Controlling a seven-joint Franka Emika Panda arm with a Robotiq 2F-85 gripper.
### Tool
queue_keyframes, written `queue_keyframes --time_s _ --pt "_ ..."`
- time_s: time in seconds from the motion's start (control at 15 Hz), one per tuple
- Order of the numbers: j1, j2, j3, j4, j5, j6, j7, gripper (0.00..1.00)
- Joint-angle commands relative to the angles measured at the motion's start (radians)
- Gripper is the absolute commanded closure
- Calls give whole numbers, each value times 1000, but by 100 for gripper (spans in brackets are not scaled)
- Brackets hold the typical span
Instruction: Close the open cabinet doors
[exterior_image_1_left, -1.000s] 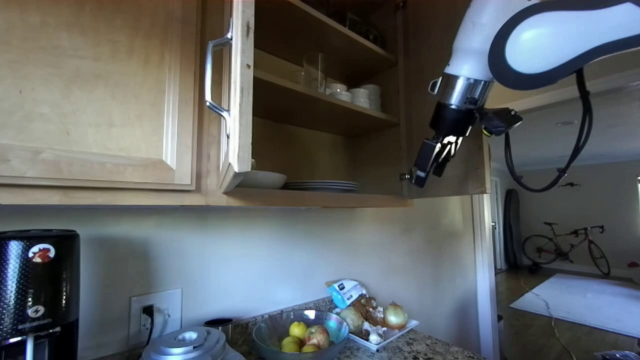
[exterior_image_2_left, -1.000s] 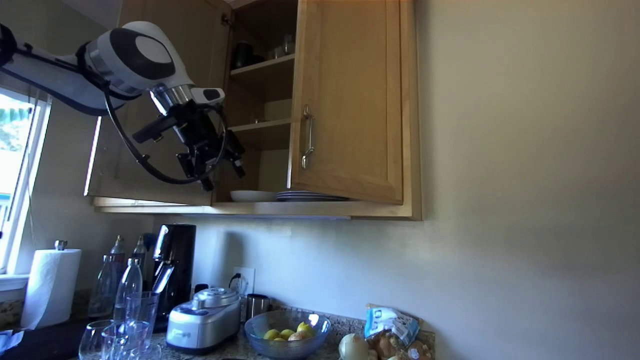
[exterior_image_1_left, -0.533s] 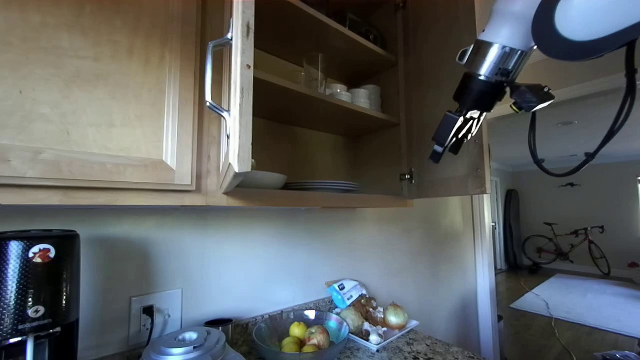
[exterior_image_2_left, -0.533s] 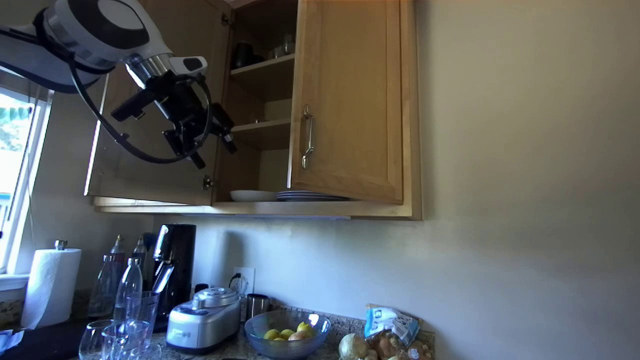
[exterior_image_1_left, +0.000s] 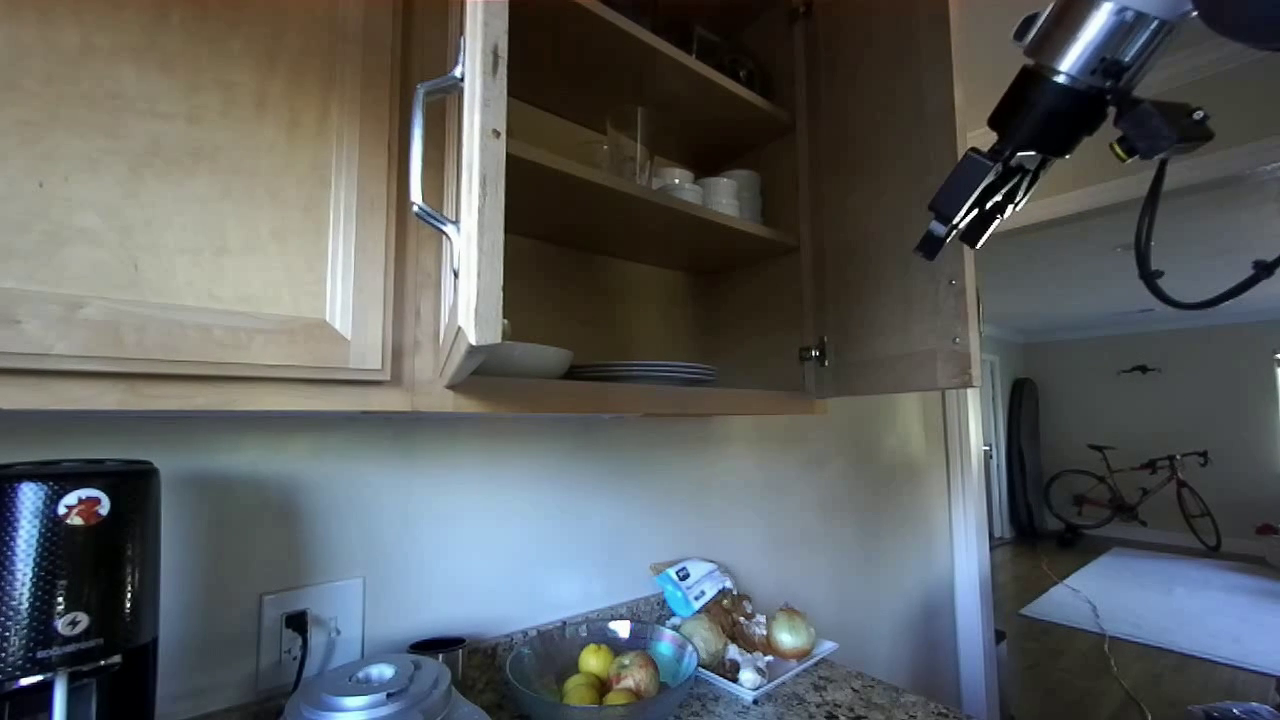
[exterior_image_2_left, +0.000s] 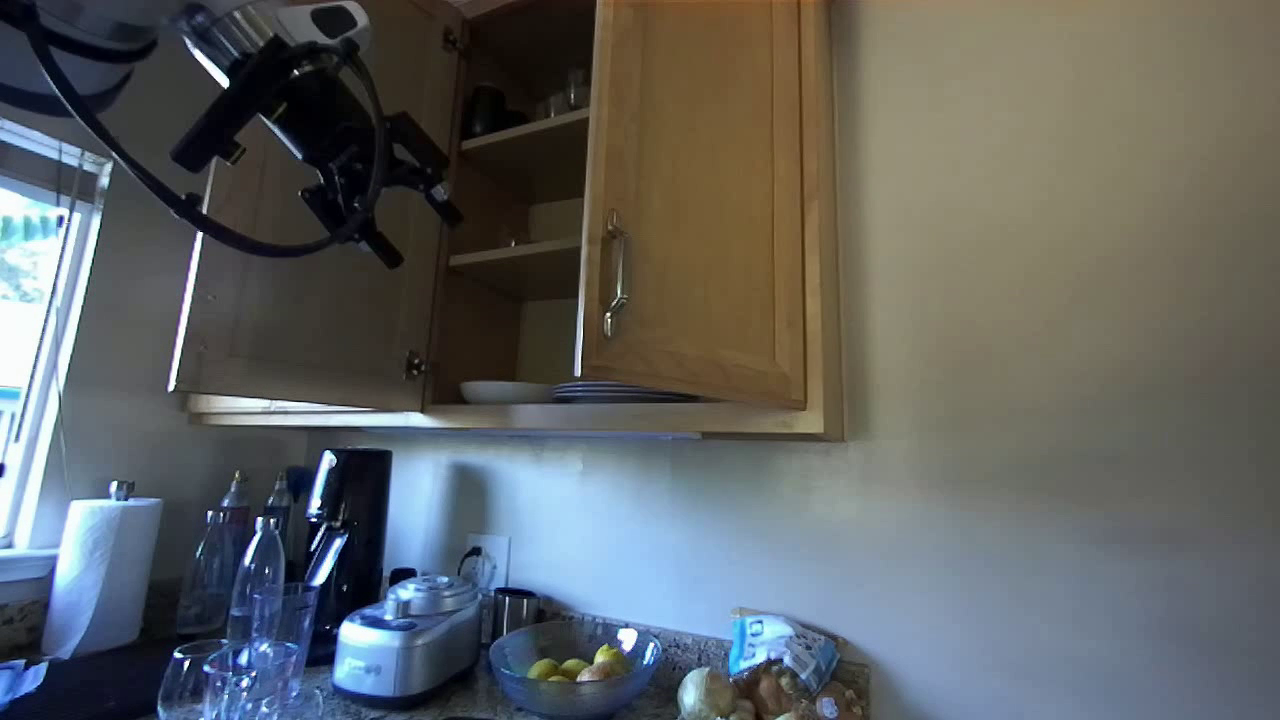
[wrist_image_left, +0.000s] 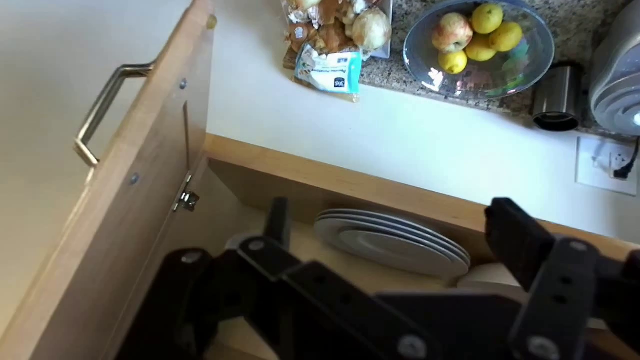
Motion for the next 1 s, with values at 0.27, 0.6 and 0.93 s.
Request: queue_keyframes --time_s 0.27,0.6,0.93 --pt "-60 -41 -112 5 -28 14 -61 0" --pt "-103 21 -129 17 -36 67 -48 0" --pt "-128 69 -152 60 -47 59 -79 0"
